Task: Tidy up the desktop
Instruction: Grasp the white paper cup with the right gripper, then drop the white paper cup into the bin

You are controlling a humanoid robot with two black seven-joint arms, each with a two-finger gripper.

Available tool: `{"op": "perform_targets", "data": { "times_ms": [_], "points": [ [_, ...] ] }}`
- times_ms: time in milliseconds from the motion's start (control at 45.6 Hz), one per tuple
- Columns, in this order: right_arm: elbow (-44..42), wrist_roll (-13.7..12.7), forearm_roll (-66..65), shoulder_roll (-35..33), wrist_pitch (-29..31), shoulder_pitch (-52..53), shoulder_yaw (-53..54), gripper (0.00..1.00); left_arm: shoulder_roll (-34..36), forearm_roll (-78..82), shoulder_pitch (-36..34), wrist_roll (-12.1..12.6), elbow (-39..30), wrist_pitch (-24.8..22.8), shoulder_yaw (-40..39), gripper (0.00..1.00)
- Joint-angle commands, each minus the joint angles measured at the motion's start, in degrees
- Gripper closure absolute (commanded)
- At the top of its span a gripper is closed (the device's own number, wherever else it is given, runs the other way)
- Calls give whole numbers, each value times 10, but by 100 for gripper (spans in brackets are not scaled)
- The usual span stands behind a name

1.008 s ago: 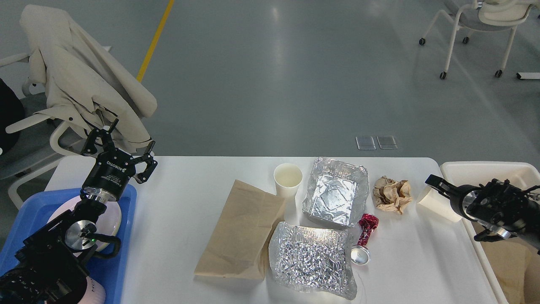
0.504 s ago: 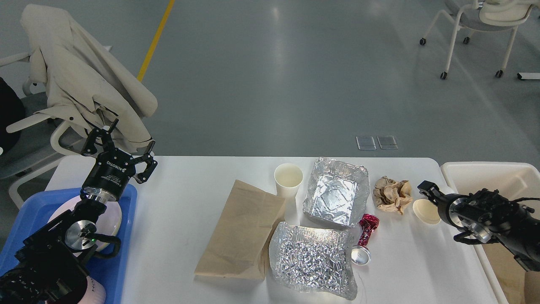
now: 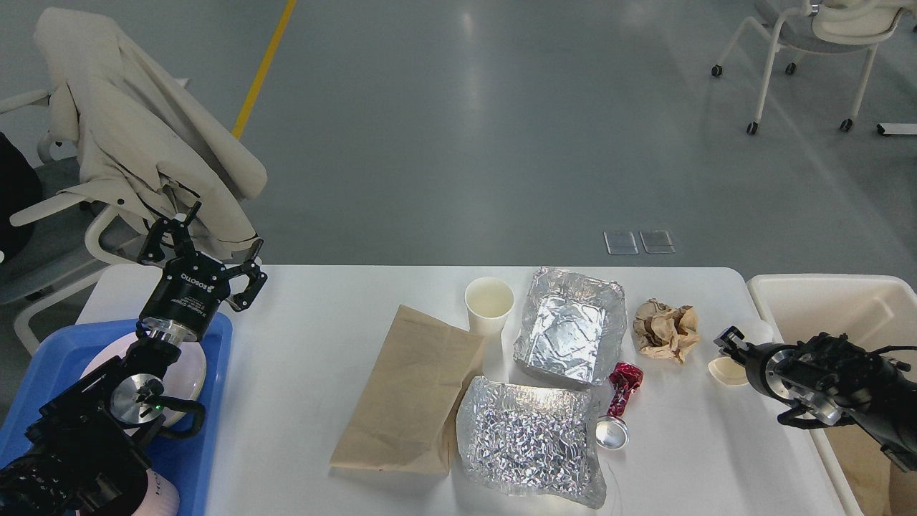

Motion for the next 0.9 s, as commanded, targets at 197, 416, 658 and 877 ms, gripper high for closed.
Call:
{"op": "perform_targets", "data": {
  "times_ms": [197,416,658,877],
  "points": [
    [103,23,-36,-147,92,185,-131,100,0,0,0,0,0,0,0,0],
    [377,42,-243,-328,346,660,-304,100,0,0,0,0,0,0,0,0],
    [434,62,-276,-341,531,973,-338,100,0,0,0,0,0,0,0,0],
    [372,61,-358,-378,531,870,-341,100,0,0,0,0,0,0,0,0]
  ]
}}
